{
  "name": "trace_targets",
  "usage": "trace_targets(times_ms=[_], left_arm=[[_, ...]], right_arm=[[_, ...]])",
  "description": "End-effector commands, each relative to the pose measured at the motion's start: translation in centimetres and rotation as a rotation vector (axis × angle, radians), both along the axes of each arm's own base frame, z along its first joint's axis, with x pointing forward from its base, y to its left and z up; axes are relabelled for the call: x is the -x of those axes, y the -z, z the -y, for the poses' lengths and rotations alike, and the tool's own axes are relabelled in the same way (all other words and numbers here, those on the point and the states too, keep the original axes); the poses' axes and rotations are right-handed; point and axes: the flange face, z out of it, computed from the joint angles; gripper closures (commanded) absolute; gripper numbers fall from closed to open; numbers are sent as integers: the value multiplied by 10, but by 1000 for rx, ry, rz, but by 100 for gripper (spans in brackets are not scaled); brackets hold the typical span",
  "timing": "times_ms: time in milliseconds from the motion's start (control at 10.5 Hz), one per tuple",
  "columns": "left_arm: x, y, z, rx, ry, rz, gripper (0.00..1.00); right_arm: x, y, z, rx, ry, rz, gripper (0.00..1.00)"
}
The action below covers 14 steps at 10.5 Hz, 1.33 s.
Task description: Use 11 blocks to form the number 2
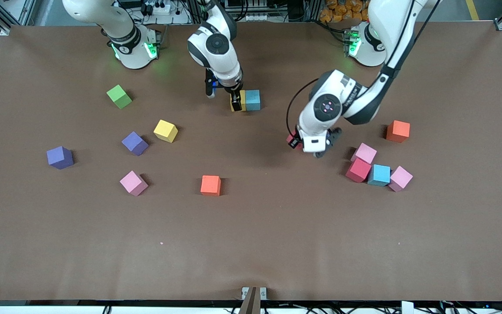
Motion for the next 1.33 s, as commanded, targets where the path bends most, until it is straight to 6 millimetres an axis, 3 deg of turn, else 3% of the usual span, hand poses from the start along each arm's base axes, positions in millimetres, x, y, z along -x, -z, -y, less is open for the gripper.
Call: trace_targets(times_ms=[0,285,476,666,951,1046,1237], left_arm=[[28,-4,2,-17,-112,0,76],[50,-2,17,-63,-358,-14,76],[66,1,33,-83,-458,-33,76],[87,6,45,-95,-559,-37,76],[118,23,49,-112,-647,-23,76],[126,30,46,-125,-677,-3,76],[149,36,52,-150,-687,12,76]], right_arm=[[-10,-31,14,6,-11,-28,0],[-35,-56,37,9,-65,-52,0],[-71,-64,59,-6,-127,-37,0],[-131,-85,91,-45,-207,6,0],[-229,-138,127,-89,-422,12,0],[-256,-149,125,-105,-507,36,0],[-303,-151,115,-117,-665,109,0]])
